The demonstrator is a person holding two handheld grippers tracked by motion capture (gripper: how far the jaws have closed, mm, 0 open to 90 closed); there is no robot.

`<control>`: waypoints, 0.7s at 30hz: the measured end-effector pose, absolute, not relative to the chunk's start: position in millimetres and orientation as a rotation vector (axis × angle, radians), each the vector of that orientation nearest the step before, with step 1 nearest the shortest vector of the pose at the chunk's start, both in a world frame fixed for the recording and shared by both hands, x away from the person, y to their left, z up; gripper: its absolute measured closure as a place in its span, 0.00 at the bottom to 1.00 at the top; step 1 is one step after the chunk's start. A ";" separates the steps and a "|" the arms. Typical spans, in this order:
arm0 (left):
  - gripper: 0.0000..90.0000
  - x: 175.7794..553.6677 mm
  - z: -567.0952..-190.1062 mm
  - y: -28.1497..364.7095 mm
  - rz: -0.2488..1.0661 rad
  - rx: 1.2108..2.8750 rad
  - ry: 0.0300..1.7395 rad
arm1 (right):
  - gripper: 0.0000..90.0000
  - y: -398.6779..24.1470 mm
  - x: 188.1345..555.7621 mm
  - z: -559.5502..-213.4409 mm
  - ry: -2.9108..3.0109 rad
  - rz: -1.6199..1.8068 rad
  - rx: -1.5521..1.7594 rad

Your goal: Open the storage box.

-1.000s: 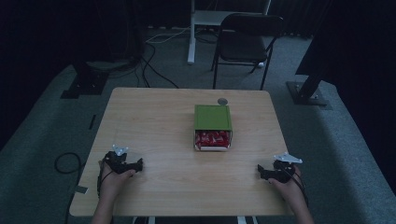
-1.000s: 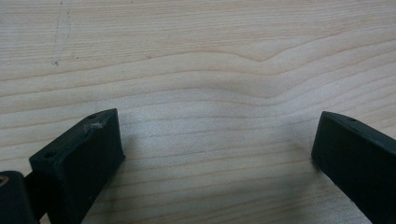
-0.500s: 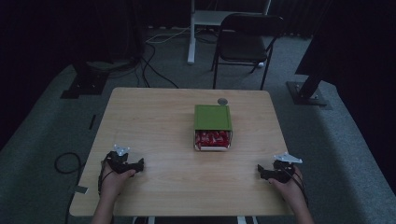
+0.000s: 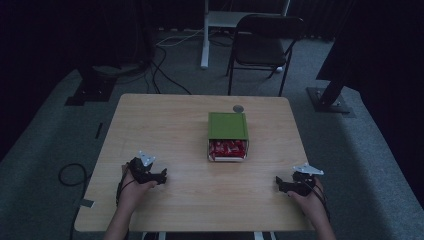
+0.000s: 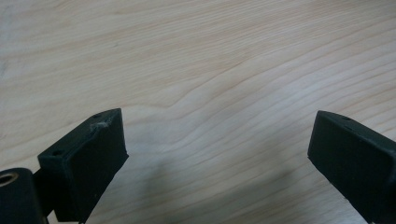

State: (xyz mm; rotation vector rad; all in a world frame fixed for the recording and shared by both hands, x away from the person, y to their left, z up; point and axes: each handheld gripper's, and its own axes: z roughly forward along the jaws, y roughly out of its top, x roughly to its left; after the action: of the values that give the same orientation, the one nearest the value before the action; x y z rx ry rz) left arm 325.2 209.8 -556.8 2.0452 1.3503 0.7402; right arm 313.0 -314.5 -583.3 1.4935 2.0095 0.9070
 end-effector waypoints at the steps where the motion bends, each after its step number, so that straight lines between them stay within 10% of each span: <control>1: 0.06 325.2 -556.8 209.8 0.740 2.045 1.350 | 0.12 -314.5 312.9 -583.3 2.010 0.906 1.494; 21: 0.06 326.3 -534.2 145.8 0.847 2.148 1.057 | 0.12 -314.5 312.9 -583.3 2.010 0.906 1.494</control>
State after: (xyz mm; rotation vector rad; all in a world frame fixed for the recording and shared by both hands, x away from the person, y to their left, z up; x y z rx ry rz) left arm 326.3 145.8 -534.2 2.1480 1.0575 0.8470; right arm 312.9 -314.5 -583.3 1.4943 2.0099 0.9064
